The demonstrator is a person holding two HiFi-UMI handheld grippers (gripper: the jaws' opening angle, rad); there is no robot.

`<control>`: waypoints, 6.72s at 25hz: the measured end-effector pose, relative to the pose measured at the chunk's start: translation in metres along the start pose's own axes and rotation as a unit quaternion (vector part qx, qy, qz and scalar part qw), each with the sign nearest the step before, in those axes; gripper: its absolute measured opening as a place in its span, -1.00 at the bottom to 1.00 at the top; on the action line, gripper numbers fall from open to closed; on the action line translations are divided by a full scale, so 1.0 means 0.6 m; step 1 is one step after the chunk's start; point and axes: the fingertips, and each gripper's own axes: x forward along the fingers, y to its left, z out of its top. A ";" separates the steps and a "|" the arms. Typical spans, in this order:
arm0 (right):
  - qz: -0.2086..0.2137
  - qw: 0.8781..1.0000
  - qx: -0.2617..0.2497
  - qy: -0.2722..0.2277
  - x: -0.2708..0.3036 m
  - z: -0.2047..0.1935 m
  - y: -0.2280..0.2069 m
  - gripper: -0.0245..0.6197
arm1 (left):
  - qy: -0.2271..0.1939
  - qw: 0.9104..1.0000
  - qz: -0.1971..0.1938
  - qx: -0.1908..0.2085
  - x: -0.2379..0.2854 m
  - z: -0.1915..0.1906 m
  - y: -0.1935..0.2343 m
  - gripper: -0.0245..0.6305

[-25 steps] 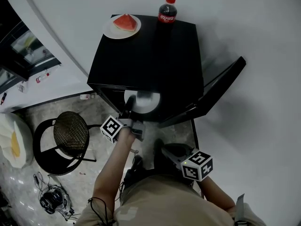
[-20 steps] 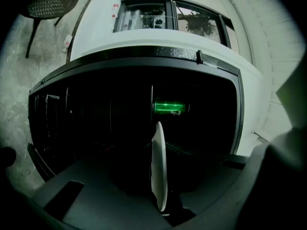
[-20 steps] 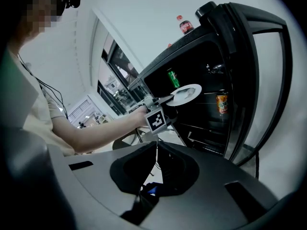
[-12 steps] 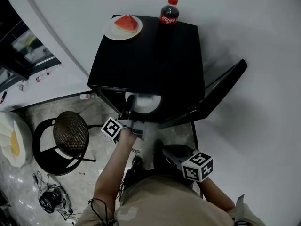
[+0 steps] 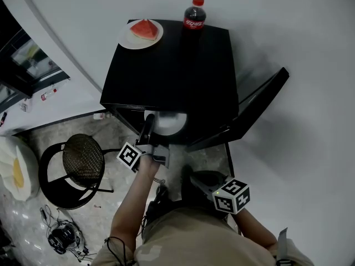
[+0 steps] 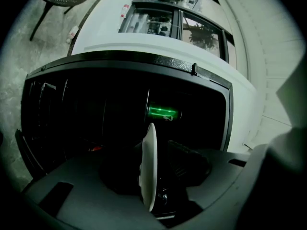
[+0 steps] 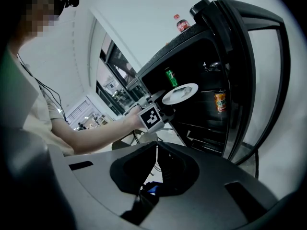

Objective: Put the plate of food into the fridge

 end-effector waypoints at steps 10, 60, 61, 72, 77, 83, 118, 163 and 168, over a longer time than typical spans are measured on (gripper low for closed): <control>-0.003 1.000 -0.001 -0.002 0.002 -0.002 -0.006 -0.85 | -0.010 0.999 0.046 0.010 0.013 0.005 0.018 -0.77; 0.014 1.000 -0.022 0.015 0.041 0.017 -0.005 -0.85 | 0.060 0.991 0.050 0.112 0.006 -0.003 0.005 -0.45; 0.015 1.000 -0.022 0.017 0.042 0.016 -0.004 -0.85 | 0.064 0.989 0.054 0.120 -0.001 -0.004 0.005 -0.45; 0.021 0.999 -0.023 0.017 0.046 0.013 0.010 -0.85 | 0.098 0.982 0.067 0.145 -0.028 -0.023 0.018 -0.63; 0.014 1.000 -0.016 0.015 0.040 0.008 0.004 -0.85 | 0.089 0.983 0.054 0.149 -0.018 -0.016 0.007 -0.72; 0.011 1.000 -0.010 0.007 0.034 0.009 -0.001 -0.85 | 0.083 0.983 0.058 0.152 -0.005 -0.017 0.010 -0.76; 0.003 1.000 -0.001 0.008 0.028 0.000 -0.007 -0.85 | 0.086 0.981 0.046 0.170 -0.008 -0.032 0.008 -0.81; -0.001 1.000 0.013 -0.001 0.015 -0.003 -0.028 -0.85 | 0.123 0.980 0.046 0.150 0.017 -0.074 0.022 -0.83; -0.004 1.000 0.016 0.001 0.013 -0.011 -0.030 -0.85 | 0.126 0.978 0.046 0.162 0.022 -0.070 0.021 -0.85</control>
